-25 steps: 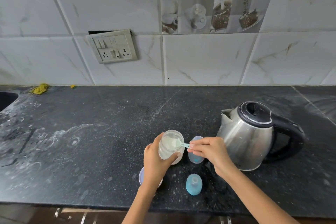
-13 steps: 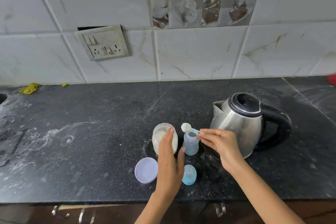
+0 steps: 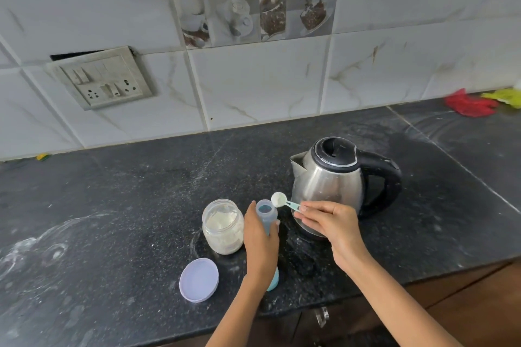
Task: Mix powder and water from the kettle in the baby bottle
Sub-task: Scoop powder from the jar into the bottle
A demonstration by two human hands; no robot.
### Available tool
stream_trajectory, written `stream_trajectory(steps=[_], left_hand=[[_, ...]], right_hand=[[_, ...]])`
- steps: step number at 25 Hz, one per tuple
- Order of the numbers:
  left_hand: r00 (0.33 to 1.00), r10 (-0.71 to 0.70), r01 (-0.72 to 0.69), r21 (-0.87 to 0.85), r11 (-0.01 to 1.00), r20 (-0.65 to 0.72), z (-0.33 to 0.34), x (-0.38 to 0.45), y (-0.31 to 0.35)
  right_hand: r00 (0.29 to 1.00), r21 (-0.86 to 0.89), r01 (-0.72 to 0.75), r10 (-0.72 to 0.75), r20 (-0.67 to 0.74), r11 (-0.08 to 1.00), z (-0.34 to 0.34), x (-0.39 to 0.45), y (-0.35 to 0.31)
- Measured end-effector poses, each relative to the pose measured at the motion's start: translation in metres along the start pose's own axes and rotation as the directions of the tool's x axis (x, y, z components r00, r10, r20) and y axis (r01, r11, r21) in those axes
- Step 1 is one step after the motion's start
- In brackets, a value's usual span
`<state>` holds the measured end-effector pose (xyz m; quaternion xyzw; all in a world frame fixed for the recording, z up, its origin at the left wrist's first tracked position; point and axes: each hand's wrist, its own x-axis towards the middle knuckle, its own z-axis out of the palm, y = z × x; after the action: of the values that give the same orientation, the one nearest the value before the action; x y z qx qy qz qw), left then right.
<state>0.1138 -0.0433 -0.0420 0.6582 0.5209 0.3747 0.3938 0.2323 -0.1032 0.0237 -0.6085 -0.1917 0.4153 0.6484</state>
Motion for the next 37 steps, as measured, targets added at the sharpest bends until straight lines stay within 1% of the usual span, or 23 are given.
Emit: stream_trajectory(steps=[2, 4, 11, 15, 17, 18, 19, 20, 21, 22, 23, 24, 25, 26, 28, 29, 31, 33, 37], left_hand=[[0.999, 0.042, -0.042, -0.004, 0.999, -0.015, -0.002, 0.002, 0.002], [0.997, 0.075, -0.075, 0.014, 0.997, -0.001, -0.006, 0.005, 0.002], [0.994, 0.098, -0.099, 0.023, 0.995, 0.039, -0.014, 0.008, 0.003], [0.989, 0.139, -0.142, 0.050, 0.989, 0.058, -0.016, 0.008, 0.004], [0.985, 0.158, -0.163, 0.067, 0.984, 0.076, -0.017, 0.008, 0.004], [0.981, 0.173, -0.180, 0.075, 0.981, 0.088, -0.018, 0.008, 0.003], [0.977, 0.188, -0.197, 0.082, 0.977, 0.101, -0.018, 0.008, 0.003], [0.973, 0.200, -0.211, 0.088, 0.974, 0.114, -0.018, 0.008, 0.003], [0.970, 0.208, -0.220, 0.091, 0.971, 0.124, -0.018, 0.007, 0.003], [0.969, 0.213, -0.225, 0.088, 0.970, 0.128, -0.018, 0.006, 0.002], [0.969, 0.213, -0.224, 0.079, 0.972, 0.125, -0.018, 0.005, 0.002], [0.971, 0.208, -0.216, 0.063, 0.974, 0.118, -0.019, 0.005, 0.001], [0.973, 0.201, -0.207, 0.043, 0.977, 0.110, -0.019, 0.004, 0.001], [0.975, 0.197, -0.201, 0.023, 0.979, 0.104, -0.020, 0.004, 0.000], [0.974, 0.205, -0.206, -0.004, 0.979, 0.100, -0.022, 0.005, -0.001], [0.970, 0.216, -0.216, -0.006, 0.976, 0.108, -0.022, 0.005, -0.001], [0.961, 0.244, -0.245, -0.012, 0.969, 0.132, -0.022, 0.004, 0.002], [0.956, 0.255, -0.256, -0.012, 0.967, 0.147, -0.022, 0.003, 0.005], [0.958, 0.240, -0.243, 0.004, 0.970, 0.158, -0.023, 0.002, 0.003]], right_hand=[[1.000, -0.023, 0.004, -0.004, 0.006, 1.000, 0.002, 0.001, -0.001], [1.000, -0.044, 0.011, -0.010, 0.007, 0.999, 0.003, 0.002, -0.002], [0.998, -0.115, 0.060, -0.057, 0.030, 0.992, 0.005, 0.007, 0.000], [0.993, -0.214, 0.117, -0.107, 0.059, 0.970, 0.004, 0.009, 0.000], [0.986, -0.301, 0.163, -0.145, 0.081, 0.939, 0.002, 0.010, -0.002], [0.976, -0.384, 0.216, -0.192, 0.100, 0.898, 0.002, 0.010, -0.002], [0.956, -0.492, 0.292, -0.263, 0.128, 0.820, 0.003, 0.010, -0.003], [0.923, -0.602, 0.374, -0.343, 0.171, 0.705, 0.004, 0.010, -0.003], [0.880, -0.688, 0.452, -0.412, 0.237, 0.568, 0.005, 0.009, -0.003], [0.827, -0.742, 0.526, -0.451, 0.335, 0.415, 0.006, 0.009, -0.004], [0.770, -0.757, 0.599, -0.447, 0.456, 0.260, 0.008, 0.008, -0.005], [0.706, -0.732, 0.670, -0.413, 0.576, 0.125, 0.009, 0.006, -0.006], [0.630, -0.675, 0.737, -0.390, 0.671, 0.031, 0.008, 0.005, -0.007], [0.559, -0.614, 0.789, -0.393, 0.730, -0.020, 0.006, 0.004, -0.009], [0.442, -0.528, 0.847, -0.467, 0.765, -0.064, -0.001, 0.005, -0.008], [0.401, -0.501, 0.861, -0.485, 0.777, -0.089, -0.003, 0.004, -0.007], [0.356, -0.471, 0.872, -0.491, 0.795, -0.130, -0.005, 0.002, -0.004], [0.359, -0.475, 0.871, -0.500, 0.788, -0.122, -0.007, 0.004, -0.003], [0.407, -0.496, 0.867, -0.510, 0.758, -0.045, -0.009, 0.006, -0.005]])
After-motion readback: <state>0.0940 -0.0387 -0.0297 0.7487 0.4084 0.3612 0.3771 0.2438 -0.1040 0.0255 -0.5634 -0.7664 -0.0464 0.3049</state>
